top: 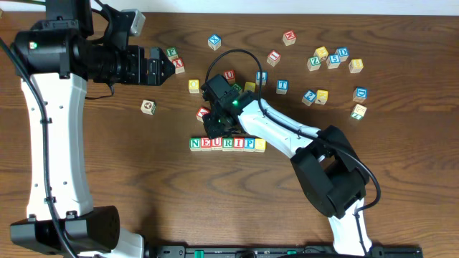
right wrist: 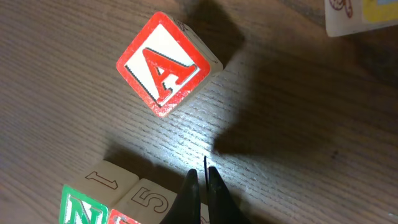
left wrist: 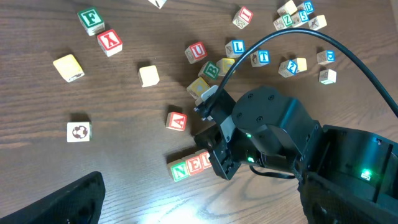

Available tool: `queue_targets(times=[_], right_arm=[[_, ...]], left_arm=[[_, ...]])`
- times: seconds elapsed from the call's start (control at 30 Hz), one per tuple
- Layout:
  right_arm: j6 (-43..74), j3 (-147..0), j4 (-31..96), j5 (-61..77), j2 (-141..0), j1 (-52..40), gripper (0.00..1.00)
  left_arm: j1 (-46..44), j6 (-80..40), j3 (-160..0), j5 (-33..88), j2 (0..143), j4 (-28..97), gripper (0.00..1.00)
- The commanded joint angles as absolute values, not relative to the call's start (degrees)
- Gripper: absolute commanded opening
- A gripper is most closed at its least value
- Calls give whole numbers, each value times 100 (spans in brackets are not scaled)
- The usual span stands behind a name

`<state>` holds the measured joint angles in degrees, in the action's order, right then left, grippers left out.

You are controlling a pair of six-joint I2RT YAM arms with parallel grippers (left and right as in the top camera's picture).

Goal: Spell out NEURIPS

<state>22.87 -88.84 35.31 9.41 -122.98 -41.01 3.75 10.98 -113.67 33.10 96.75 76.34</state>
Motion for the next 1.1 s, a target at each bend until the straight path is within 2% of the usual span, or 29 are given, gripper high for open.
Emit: queue_targets(times=[0.0,1.07], right_arm=[[2403,-8960,3557,893,-12387,-4174,1],[2587,-8945,3732,819,-12387,-4244,1]], left_arm=[[395,1179,-11456,3363,9627,7647,98],[395,1181,-11456,3363,9627,7647,98]])
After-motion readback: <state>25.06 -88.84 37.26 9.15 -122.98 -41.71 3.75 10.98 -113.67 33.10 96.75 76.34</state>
